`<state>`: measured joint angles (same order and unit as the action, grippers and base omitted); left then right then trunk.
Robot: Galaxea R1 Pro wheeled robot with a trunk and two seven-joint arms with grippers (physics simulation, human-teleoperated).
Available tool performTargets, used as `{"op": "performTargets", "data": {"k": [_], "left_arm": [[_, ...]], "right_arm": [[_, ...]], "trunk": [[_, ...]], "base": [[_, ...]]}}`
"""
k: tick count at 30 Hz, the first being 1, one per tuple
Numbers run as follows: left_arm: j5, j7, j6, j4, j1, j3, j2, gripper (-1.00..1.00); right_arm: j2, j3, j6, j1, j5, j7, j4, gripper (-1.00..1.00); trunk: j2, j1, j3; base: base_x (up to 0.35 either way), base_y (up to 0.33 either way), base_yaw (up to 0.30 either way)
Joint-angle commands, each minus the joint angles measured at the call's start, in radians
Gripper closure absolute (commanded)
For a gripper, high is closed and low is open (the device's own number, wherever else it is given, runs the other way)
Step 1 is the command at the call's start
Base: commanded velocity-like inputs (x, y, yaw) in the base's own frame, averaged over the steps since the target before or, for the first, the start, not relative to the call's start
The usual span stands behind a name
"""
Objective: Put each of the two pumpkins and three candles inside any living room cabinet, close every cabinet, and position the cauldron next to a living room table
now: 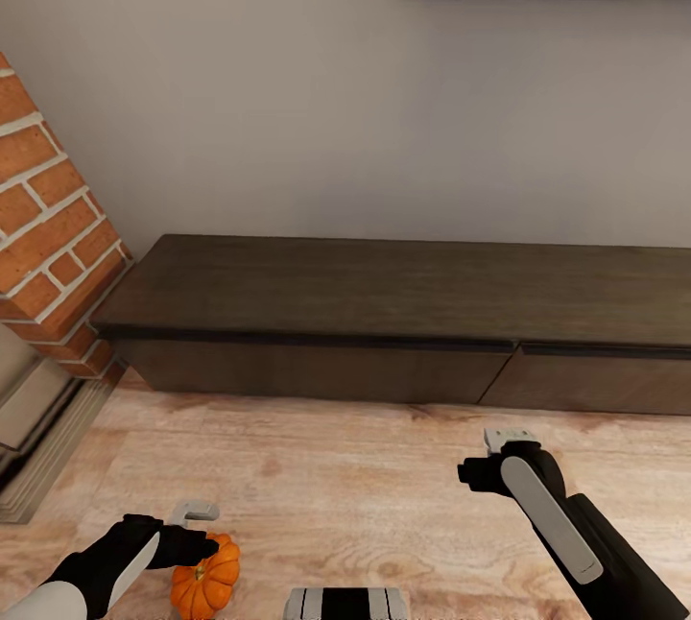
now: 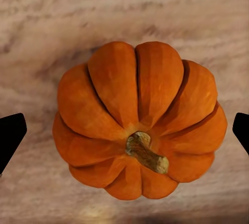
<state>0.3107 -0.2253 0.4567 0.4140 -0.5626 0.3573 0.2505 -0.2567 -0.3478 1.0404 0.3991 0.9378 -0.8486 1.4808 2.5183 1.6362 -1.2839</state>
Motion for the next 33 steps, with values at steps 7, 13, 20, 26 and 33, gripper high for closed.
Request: {"op": "performTargets", "data": {"k": [7, 13, 20, 26, 33], "left_arm": [[0.007, 0.0, 0.004, 0.002, 0.0, 0.005, 0.002, -1.0], [0.006, 0.0, 0.004, 0.002, 0.0, 0.004, 0.001, -1.0], [0.005, 0.0, 0.003, 0.002, 0.0, 0.005, 0.001, -1.0], [0.005, -0.001, 0.003, 0.002, 0.0, 0.004, 0.002, -1.0], [0.004, -0.001, 0.002, 0.002, 0.0, 0.004, 0.003, -1.0]], "right_arm": [[0.0, -0.003, 0.003, 0.001, 0.009, -0.01, 0.001, -1.0], [0.002, -0.002, 0.003, 0.001, 0.009, -0.01, 0.001, -1.0], [0.002, -0.003, 0.003, 0.001, 0.009, -0.01, 0.001, -1.0], [0.001, -0.002, 0.003, 0.001, 0.009, -0.01, 0.001, -1.0], [0.001, -0.002, 0.003, 0.001, 0.009, -0.01, 0.001, -1.0]], "trunk": [[0.001, 0.0, -0.005], [0.001, 0.0, -0.005], [0.002, 0.002, -0.024], [0.002, 0.003, -0.028], [0.002, 0.003, -0.028]], "base": [[0.0, 0.0, 0.0], [0.0, 0.0, 0.0], [0.0, 0.0, 0.0], [0.0, 0.0, 0.0], [0.0, 0.0, 0.0]]}}
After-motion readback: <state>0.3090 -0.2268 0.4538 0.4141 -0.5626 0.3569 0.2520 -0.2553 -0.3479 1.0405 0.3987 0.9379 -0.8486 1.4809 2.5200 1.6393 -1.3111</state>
